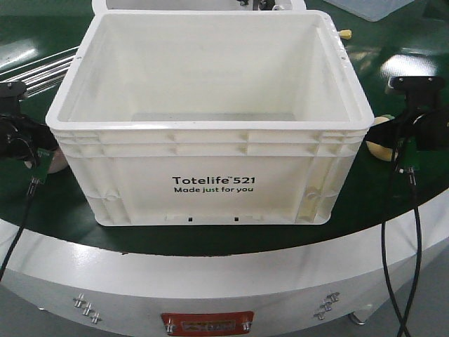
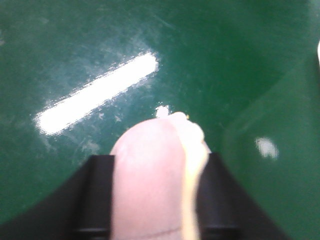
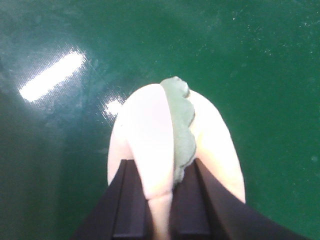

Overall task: Place moving items into box and shelve
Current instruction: 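Lower both grippers onto the plush toys beside the tote and grasp, then lift both plush toys and carry them over the tote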

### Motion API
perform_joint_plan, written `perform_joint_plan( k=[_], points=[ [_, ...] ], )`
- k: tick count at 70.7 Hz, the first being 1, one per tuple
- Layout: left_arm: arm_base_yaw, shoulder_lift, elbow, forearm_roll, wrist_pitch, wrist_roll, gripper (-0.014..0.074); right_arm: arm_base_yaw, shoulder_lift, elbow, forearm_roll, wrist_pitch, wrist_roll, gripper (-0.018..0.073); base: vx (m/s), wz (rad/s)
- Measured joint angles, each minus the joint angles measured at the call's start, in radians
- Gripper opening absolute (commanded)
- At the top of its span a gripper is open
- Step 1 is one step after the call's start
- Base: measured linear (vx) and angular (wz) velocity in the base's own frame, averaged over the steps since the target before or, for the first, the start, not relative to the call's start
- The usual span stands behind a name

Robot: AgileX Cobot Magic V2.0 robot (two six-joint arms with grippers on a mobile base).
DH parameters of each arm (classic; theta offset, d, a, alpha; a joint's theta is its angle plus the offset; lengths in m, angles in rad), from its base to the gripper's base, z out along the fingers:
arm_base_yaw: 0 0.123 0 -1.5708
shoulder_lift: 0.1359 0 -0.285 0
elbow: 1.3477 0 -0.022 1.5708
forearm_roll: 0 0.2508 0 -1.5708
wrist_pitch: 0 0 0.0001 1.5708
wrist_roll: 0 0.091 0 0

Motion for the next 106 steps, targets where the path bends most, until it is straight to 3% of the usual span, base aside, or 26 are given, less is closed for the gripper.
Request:
perform_joint_plan(
  k=[1,53,106],
  points=[
    [0.0,0.0,0.0,0.0,0.0,-0.001,-0.0032,0.0,0.0,0.0,0.0,0.0,0.0,-0.0015,0.0,0.0],
    [0.0,-0.095,0.005,0.0,0.042,-0.01,-0.0027,0.0,-0.046,0.003,0.0,0.005,-0.032,-0.0015,0.0,0.0],
    [0.0,-0.439,0.013,0.0,-0.095,-0.01,-0.0027,0.0,-0.458,0.007,0.0,-0.058,-0.086,-0.0015,0.0,0.0]
  ],
)
